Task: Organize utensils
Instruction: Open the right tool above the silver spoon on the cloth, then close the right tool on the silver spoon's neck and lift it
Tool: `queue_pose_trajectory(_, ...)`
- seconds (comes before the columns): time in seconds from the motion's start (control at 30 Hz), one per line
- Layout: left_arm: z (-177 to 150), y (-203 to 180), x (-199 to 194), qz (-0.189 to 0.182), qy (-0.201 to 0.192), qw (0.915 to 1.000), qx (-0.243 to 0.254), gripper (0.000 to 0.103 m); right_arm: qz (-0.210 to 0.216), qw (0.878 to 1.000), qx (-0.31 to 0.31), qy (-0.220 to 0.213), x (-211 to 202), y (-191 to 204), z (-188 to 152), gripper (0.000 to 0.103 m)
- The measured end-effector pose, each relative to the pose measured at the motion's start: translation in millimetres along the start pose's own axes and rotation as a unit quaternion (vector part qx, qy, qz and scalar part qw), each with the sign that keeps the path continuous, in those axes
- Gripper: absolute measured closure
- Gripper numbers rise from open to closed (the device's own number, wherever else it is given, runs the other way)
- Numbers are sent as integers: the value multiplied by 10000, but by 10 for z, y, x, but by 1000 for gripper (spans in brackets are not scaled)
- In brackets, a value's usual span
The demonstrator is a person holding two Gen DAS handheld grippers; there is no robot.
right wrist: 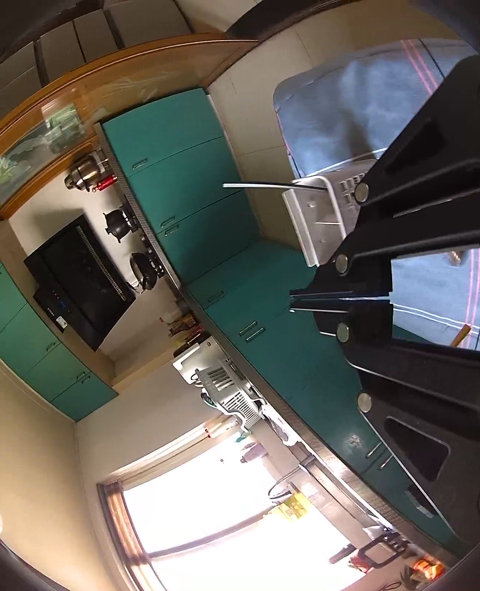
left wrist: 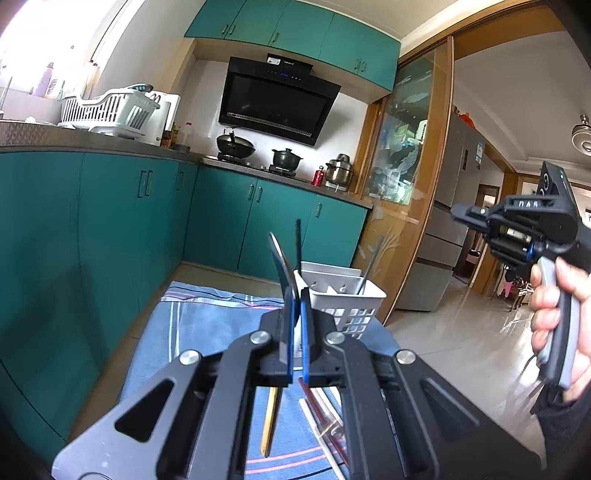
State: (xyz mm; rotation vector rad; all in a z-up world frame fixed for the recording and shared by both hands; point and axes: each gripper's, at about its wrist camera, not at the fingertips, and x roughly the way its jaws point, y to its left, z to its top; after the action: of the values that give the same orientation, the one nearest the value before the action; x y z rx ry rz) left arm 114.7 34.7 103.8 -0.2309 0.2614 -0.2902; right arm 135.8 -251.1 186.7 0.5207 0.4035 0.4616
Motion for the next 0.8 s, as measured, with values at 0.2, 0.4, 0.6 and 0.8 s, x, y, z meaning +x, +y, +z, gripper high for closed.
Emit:
queue_pose_trajectory(0.2,19,174,47,91,49,9999,-113,101,-1027,9835,-1409,475,134,-51,-742,26)
queue_pose_trajectory(0.4,85,349,15,256,-55,9995,-192,101,-1194,9168,-3329,1855,793,151,-1911,26)
queue_pose_trajectory(0.6,159,604,-56,504,-191,9977,-407,101,-802,9007,-3365,2629,1518,309,-2033,26)
queue_pose_trajectory(0.8,200,734,-85,641,-243,9966,-450,101,-682,8872,-3078,3368,2181,320,-2142,26)
